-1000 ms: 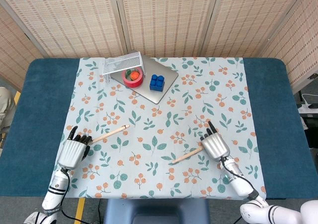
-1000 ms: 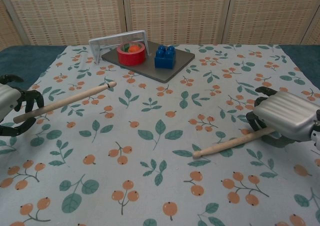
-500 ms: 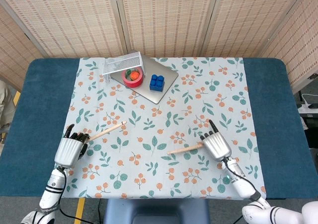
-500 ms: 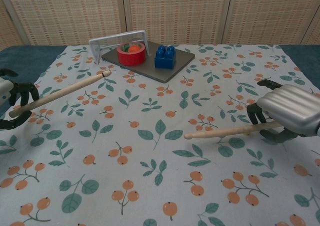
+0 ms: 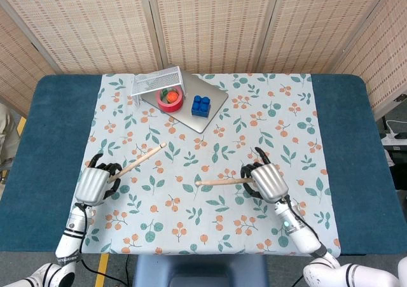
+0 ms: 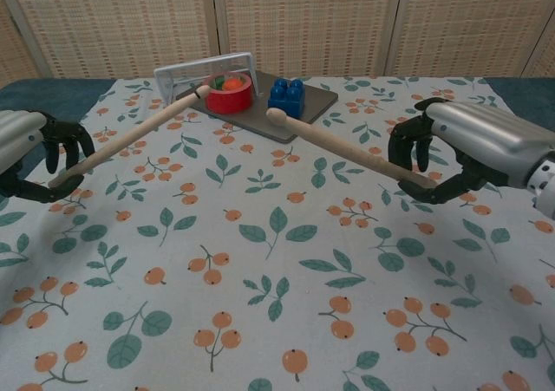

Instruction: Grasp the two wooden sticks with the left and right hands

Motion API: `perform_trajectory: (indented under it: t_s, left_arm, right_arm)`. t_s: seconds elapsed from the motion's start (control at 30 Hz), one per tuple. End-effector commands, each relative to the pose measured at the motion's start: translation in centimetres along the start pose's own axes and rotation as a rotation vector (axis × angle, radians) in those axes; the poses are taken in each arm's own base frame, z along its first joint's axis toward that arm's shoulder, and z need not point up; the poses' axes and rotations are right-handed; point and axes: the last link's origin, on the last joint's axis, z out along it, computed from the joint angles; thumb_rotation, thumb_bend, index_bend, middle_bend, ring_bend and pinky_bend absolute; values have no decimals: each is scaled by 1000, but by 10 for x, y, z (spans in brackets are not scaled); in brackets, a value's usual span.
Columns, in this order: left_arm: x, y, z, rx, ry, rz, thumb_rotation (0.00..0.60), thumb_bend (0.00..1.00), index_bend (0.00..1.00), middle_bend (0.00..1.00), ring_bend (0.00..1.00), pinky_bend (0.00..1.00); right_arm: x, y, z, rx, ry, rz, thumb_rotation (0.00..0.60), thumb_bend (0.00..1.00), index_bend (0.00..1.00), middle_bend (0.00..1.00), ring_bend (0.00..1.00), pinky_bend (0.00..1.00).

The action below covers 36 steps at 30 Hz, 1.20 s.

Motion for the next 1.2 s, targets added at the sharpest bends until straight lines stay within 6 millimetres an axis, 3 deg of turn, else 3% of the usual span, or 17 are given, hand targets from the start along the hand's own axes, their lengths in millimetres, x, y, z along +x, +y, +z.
perform_trajectory:
  t_s: [0.03, 0.27, 0.4, 0.87, 1.2]
  left_arm:
    - [8, 28, 12, -46, -41, -100, 600, 512, 860, 894, 558, 186]
    - [20, 71, 16, -96, -49, -165, 600, 513, 860, 895, 558, 186]
    - [19, 83, 12, -125, -60, -151, 600, 512, 860, 894, 558, 186]
    - [11, 96, 0, -169, -81, -129, 600, 512, 860, 895, 558, 186]
    - [11, 94, 2, -164, -68, -117, 600, 514, 861, 897, 558, 186]
  right_arm:
    - [-3, -17, 14, 11, -5, 59, 600, 337, 1000, 846, 496, 53]
    - [-10, -47, 39, 21, -22, 95, 600, 337, 1000, 846, 496, 53]
    - [-10, -55, 45, 18, -18, 94, 600, 337, 1000, 847, 496, 53]
    - [-7, -47, 48, -28, -17, 83, 600, 337, 1000, 847, 496, 57]
    - [-8, -46, 47, -28, -25, 78, 600, 337, 1000, 847, 496, 58]
